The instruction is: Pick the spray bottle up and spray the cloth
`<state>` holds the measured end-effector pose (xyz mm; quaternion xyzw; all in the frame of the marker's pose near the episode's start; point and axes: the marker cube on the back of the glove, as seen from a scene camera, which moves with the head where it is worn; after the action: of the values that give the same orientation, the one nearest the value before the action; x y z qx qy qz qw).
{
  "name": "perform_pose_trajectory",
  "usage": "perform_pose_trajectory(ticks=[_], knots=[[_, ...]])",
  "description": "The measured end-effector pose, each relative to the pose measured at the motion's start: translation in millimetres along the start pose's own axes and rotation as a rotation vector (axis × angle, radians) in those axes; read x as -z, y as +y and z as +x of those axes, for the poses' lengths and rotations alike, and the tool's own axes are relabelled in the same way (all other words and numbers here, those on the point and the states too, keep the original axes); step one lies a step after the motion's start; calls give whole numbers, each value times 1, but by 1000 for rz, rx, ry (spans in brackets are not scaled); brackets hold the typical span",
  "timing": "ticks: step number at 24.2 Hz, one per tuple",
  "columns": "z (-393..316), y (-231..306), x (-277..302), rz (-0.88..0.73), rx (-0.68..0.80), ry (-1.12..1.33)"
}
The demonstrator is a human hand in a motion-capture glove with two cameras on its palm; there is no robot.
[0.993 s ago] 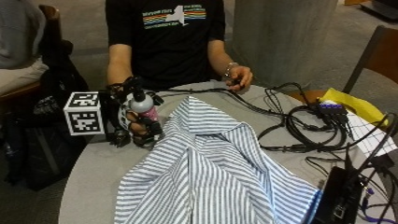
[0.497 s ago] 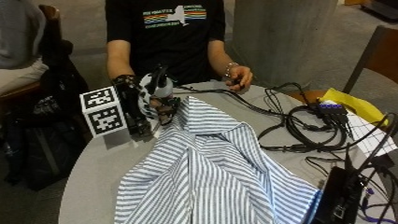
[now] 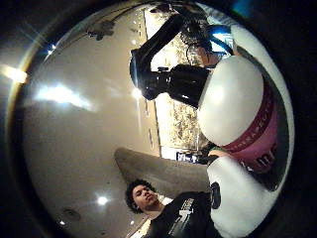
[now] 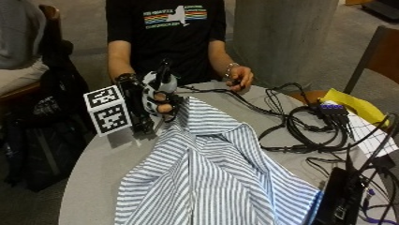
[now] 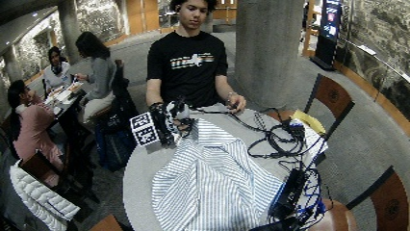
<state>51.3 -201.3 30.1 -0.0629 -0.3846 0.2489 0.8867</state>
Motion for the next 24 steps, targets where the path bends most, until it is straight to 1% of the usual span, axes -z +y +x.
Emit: perform_pose_trajectory(ticks=[7, 13, 18, 24], knots=[[0, 3, 2, -17, 20, 22], [-3, 2, -6, -74, 13, -31], [-8, 1, -21, -99, -33, -168], [-19, -4, -55, -95, -108, -346]])
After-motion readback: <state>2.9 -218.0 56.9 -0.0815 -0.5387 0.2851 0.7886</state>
